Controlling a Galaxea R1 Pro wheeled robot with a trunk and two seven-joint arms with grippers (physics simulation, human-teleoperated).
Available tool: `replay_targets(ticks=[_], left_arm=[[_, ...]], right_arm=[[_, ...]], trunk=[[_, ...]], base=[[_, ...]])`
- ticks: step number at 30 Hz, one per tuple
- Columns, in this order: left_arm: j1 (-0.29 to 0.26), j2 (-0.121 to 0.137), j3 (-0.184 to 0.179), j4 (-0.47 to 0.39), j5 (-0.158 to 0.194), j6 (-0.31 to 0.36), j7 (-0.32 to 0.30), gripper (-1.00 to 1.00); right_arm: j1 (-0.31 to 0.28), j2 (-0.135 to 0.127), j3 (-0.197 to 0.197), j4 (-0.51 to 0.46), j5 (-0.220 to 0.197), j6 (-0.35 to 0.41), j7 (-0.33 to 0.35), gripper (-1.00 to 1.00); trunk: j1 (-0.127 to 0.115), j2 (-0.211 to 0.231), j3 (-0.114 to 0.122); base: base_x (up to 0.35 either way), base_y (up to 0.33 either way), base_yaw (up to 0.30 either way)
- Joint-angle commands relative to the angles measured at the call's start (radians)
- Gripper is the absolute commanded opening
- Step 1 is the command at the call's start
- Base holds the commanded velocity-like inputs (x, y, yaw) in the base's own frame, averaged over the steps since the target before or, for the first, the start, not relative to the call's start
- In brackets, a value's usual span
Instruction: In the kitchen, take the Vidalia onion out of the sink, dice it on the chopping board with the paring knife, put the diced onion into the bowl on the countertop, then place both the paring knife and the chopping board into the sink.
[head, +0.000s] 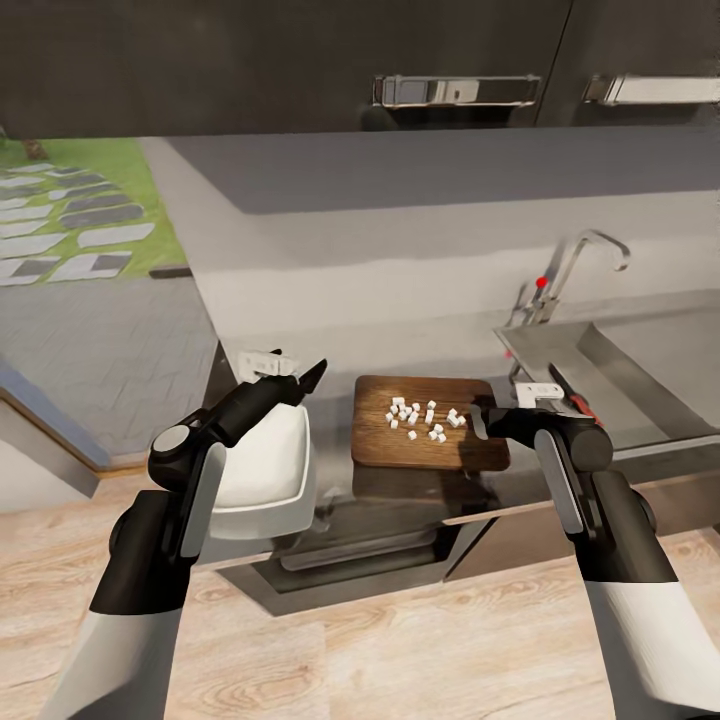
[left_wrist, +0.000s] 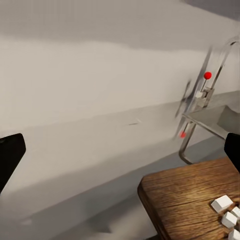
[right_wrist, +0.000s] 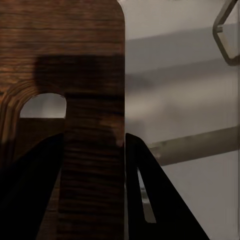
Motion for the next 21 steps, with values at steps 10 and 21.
replay_targets(ticks=[10, 21], left_arm=[[-0.001, 0.000, -0.004, 0.000, 0.010, 0.008, -0.001, 1.00], [-0.001, 0.000, -0.004, 0.000, 0.010, 0.008, -0.001, 1.00]], right_arm=[[-0.001, -0.002, 0.002, -0.001, -0.011, 0.003, -0.009, -1.00], [-0.001, -0.001, 0.002, -0.001, -0.011, 0.004, -0.009, -1.00]], trunk=[[0.001, -0.002, 0.014], [0.001, -0.002, 0.031]], base=[[0.000, 0.000, 0.000], [0.000, 0.000, 0.000]])
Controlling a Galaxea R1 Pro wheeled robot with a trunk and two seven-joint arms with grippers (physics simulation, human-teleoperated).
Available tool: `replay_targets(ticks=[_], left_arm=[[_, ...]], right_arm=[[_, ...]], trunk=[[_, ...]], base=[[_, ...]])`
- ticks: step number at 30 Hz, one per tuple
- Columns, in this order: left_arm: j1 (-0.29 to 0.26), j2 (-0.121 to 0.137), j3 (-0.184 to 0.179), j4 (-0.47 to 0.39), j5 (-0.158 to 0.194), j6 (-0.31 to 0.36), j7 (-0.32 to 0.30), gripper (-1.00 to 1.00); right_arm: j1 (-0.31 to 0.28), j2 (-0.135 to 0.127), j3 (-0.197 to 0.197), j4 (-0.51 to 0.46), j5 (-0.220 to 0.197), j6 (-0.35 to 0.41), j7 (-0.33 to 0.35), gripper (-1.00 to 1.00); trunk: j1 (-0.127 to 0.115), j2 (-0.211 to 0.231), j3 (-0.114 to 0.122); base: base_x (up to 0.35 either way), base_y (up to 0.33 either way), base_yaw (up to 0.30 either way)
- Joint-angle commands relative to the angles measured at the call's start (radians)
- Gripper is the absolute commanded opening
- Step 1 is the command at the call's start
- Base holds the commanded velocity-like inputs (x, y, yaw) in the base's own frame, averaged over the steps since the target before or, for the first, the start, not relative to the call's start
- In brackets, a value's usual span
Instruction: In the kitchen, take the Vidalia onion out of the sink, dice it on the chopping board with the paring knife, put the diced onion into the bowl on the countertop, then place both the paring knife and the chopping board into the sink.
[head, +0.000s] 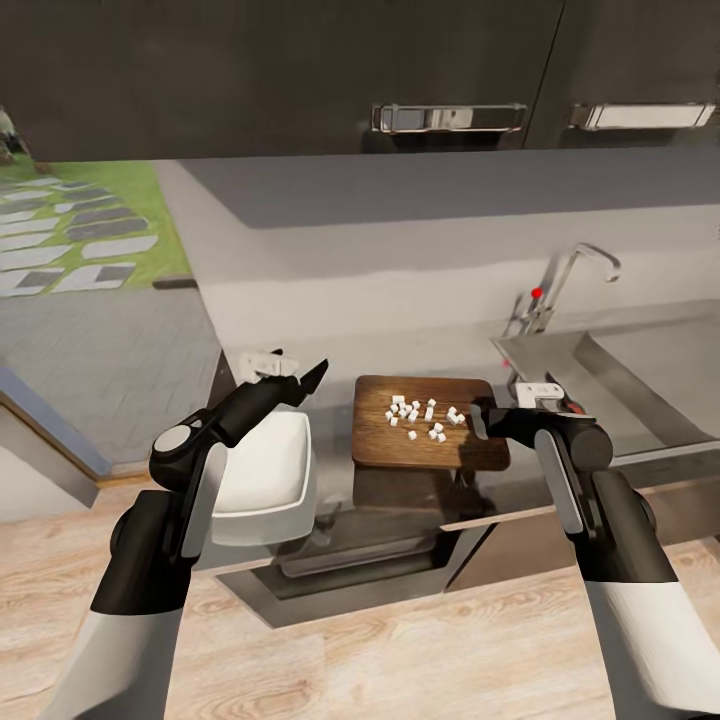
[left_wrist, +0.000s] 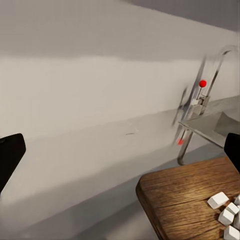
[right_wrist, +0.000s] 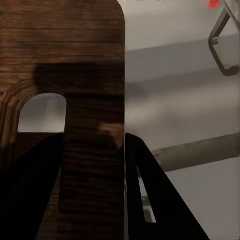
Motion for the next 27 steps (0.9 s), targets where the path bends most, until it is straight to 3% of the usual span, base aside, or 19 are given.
replay_targets(ticks=[1, 13, 27], left_arm=[[-0.001, 0.000, 0.001, -0.001, 0.010, 0.009, -0.001, 1.00], [-0.001, 0.000, 0.001, -0.001, 0.010, 0.010, -0.001, 1.00], [-0.001, 0.000, 0.001, -0.001, 0.010, 0.009, -0.001, 1.00]], right_arm=[[-0.001, -0.001, 0.002, -0.001, -0.010, 0.003, -0.009, -1.00], [-0.001, -0.001, 0.002, -0.001, -0.010, 0.004, -0.009, -1.00], [-0.001, -0.001, 0.002, -0.001, -0.010, 0.004, -0.009, -1.00]], trunk=[[0.001, -0.002, 0.000], [0.001, -0.002, 0.006], [0.001, -0.002, 0.006]], base=[[0.000, 0.000, 0.000], [0.000, 0.101, 0.000], [0.000, 0.009, 0.023]])
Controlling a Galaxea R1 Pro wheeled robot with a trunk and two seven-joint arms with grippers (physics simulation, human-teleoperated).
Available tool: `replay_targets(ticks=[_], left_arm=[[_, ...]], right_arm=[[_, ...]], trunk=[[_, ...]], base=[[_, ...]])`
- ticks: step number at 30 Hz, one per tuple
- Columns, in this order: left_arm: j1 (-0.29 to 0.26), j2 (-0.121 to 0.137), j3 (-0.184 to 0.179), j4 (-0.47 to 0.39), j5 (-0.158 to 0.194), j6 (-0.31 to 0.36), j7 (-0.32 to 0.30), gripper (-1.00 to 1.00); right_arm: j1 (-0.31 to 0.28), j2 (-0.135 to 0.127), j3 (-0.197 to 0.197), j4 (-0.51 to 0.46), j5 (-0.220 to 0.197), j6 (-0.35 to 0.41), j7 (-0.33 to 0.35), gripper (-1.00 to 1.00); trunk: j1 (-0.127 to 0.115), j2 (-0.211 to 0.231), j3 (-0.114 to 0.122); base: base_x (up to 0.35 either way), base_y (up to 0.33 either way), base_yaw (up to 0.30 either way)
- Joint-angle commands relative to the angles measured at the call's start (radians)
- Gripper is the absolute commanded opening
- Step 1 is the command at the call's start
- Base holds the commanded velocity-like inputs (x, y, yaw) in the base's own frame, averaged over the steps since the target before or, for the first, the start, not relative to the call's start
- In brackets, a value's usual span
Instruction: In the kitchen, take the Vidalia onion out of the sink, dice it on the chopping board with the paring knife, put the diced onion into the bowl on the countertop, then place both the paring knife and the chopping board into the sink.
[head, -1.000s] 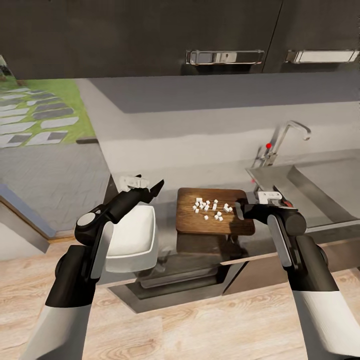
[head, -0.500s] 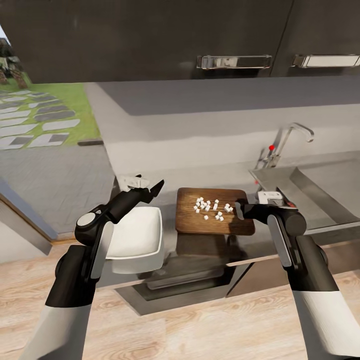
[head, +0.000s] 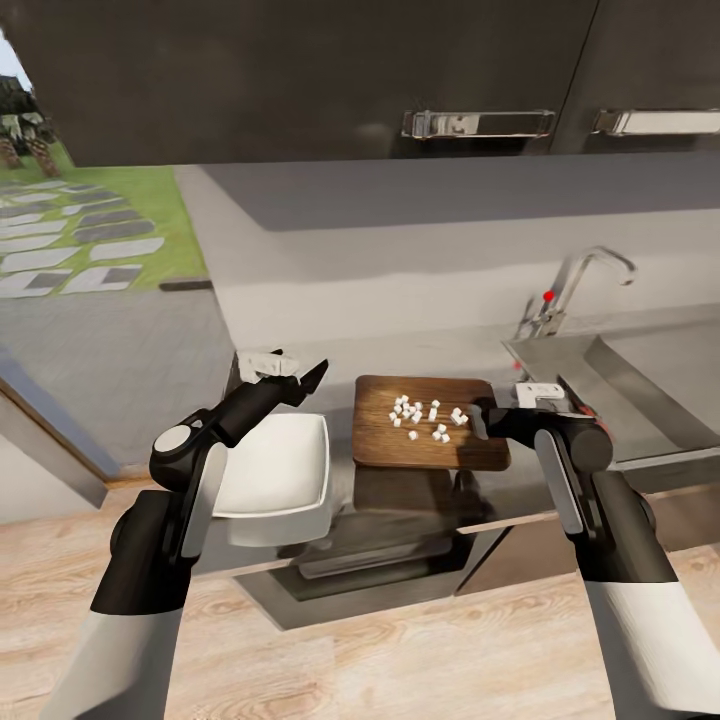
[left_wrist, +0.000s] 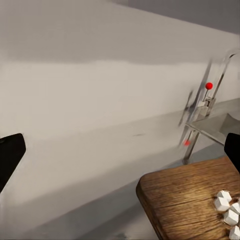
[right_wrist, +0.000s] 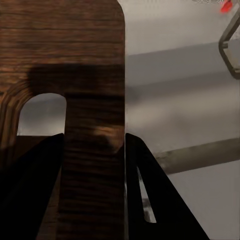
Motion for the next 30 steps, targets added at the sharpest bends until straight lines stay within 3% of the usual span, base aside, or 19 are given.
replay_targets(ticks=[1, 7, 30], left_arm=[[-0.001, -0.001, 0.001, -0.001, 0.010, 0.009, -0.001, 1.00], [-0.001, -0.001, 0.001, -0.001, 0.010, 0.009, -0.001, 1.00], [-0.001, -0.001, 0.001, -0.001, 0.010, 0.009, -0.001, 1.00]], right_arm=[[-0.001, -0.001, 0.002, -0.001, -0.015, 0.004, -0.009, -1.00], [-0.001, -0.001, 0.002, -0.001, -0.015, 0.004, -0.009, -1.00], [-0.001, -0.001, 0.002, -0.001, -0.015, 0.003, -0.009, -1.00]], trunk=[[0.001, -0.002, -0.002], [0.001, -0.002, -0.002], [0.001, -0.002, -0.002]], base=[[0.000, 0.000, 0.223], [0.000, 0.000, 0.126], [0.000, 0.028, 0.002]])
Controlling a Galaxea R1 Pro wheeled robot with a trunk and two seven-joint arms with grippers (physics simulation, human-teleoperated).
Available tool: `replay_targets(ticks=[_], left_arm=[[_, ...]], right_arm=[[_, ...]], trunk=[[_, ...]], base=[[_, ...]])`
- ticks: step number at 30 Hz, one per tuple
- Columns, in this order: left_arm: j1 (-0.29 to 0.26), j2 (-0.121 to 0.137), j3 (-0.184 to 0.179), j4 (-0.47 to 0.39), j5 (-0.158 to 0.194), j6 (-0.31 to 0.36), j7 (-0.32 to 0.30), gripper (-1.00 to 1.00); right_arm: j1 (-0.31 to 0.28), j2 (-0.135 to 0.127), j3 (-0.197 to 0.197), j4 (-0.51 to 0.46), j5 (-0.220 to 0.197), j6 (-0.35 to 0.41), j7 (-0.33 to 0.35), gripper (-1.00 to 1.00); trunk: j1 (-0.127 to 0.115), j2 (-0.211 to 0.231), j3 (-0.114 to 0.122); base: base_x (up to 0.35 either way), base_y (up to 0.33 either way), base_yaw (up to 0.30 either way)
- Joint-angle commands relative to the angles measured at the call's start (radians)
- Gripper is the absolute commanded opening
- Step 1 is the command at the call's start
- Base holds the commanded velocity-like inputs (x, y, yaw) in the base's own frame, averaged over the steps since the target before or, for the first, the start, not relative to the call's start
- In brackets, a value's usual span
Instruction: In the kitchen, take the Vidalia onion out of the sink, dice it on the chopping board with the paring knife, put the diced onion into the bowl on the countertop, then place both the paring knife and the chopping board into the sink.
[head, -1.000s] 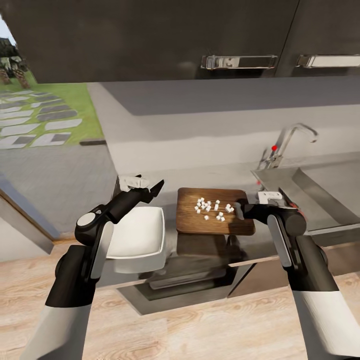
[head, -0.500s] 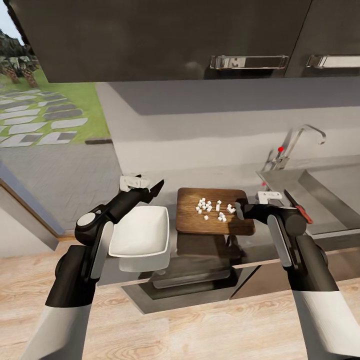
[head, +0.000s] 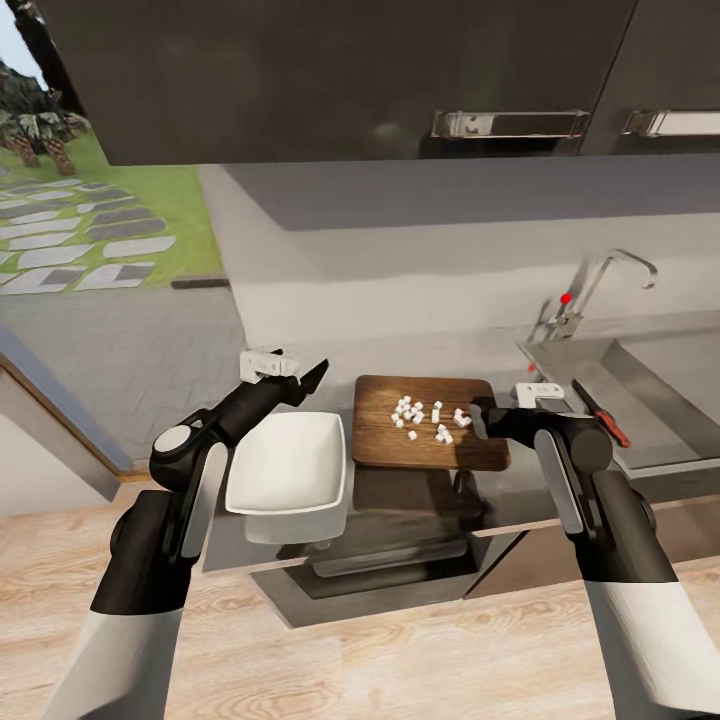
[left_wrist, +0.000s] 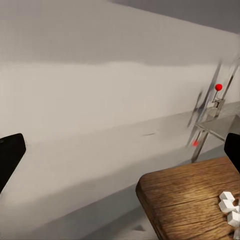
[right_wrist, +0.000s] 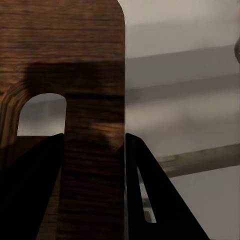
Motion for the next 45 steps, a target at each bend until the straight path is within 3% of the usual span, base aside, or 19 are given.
replay_targets(ticks=[1, 45], left_arm=[[-0.001, 0.000, 0.001, -0.001, 0.010, 0.009, -0.001, 1.00], [-0.001, 0.000, 0.001, -0.001, 0.010, 0.009, -0.001, 1.00]], right_arm=[[-0.001, -0.001, 0.002, -0.001, -0.012, 0.004, -0.009, -1.00], [-0.001, -0.001, 0.002, -0.001, -0.012, 0.004, -0.009, -1.00]], trunk=[[0.001, -0.002, -0.002], [0.001, -0.002, -0.002]], base=[[0.000, 0.028, 0.000], [-0.025, 0.042, 0.000]])
